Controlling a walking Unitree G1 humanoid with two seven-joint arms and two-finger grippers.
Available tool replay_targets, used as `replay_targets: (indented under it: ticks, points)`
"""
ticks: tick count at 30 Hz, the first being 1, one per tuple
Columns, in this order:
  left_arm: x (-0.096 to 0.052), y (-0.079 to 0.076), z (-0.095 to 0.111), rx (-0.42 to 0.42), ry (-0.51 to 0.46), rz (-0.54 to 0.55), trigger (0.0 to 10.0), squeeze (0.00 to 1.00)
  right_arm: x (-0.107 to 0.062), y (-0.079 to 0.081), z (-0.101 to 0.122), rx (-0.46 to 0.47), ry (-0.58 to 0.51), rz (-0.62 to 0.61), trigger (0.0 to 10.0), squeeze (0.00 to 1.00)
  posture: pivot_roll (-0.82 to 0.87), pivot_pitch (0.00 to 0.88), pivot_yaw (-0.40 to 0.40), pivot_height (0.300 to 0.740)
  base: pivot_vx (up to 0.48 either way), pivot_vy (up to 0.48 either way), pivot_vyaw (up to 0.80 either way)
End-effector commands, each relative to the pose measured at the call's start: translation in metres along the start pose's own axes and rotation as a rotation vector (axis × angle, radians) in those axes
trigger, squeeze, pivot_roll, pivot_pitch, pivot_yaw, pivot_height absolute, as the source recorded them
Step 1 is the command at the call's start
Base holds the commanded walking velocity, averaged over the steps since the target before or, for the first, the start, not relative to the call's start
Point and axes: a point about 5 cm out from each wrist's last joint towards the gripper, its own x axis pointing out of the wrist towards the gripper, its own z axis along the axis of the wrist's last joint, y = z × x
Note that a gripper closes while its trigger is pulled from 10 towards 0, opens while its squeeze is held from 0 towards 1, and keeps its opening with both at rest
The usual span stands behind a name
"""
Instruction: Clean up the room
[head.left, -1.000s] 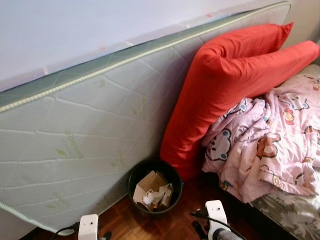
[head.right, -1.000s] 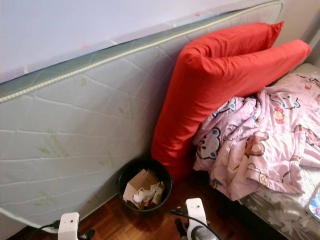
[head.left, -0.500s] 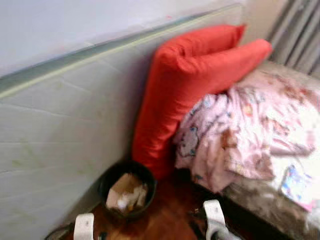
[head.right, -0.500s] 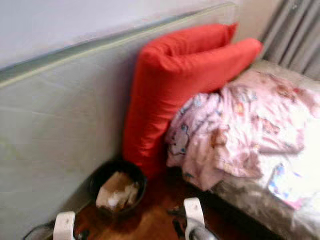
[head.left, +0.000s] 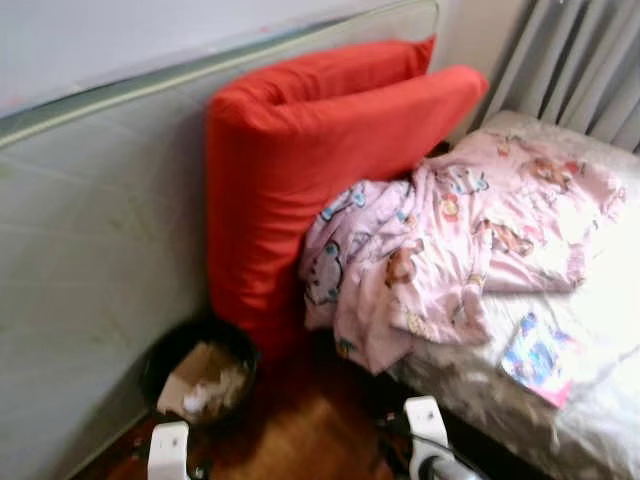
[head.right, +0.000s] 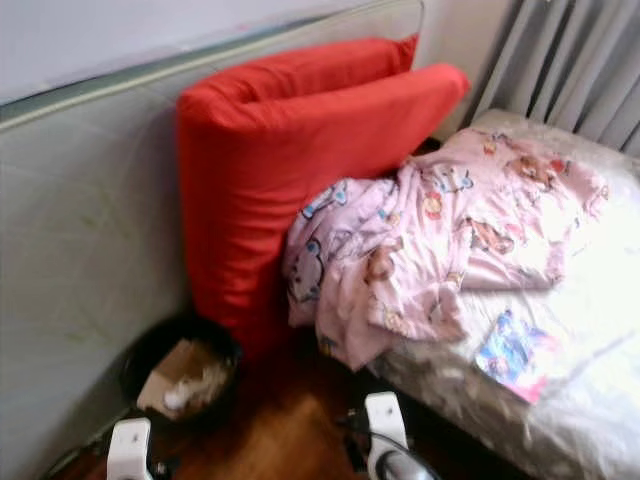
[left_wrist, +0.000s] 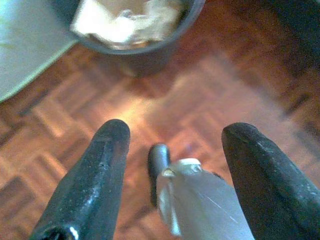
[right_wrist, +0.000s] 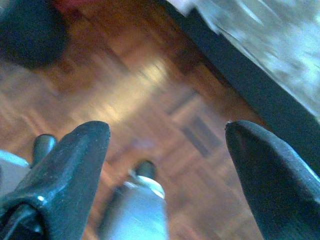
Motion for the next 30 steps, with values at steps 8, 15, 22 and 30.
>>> replay_targets:
  ticks: [8, 15, 22, 30]
  points:
    - [-0.0021, 0.0034, -0.0070, 0.005, 0.024, 0.007, 10.0, 0.00, 0.0009, 0.0024, 0.0041, -0.005, -0.006, 0.004, 10.0, 0.00, 0.03, 0.072, -0.063, 0.734, 0.000, -0.386, 0.00]
    - [-0.0020, 0.0032, -0.0066, 0.008, 0.022, 0.004, 10.0, 0.00, 0.0009, 0.0026, 0.0032, 0.001, 0.002, 0.003, 10.0, 0.00, 0.02, 0.068, -0.059, 0.734, 0.000, -0.387, -0.22]
    - [-0.0019, 0.0027, -0.0061, 0.011, 0.020, 0.000, 10.0, 0.00, 0.0009, 0.0031, 0.0026, -0.002, 0.006, 0.006, 10.0, 0.00, 0.02, 0.062, -0.059, 0.734, 0.000, -0.389, -0.75]
    - [-0.0019, 0.0004, -0.0069, 0.011, 0.022, -0.006, 10.0, 0.00, 0.0008, 0.0024, 0.0023, -0.015, 0.010, 0.008, 10.0, 0.00, 0.02, 0.047, -0.063, 0.734, 0.000, -0.389, -0.73]
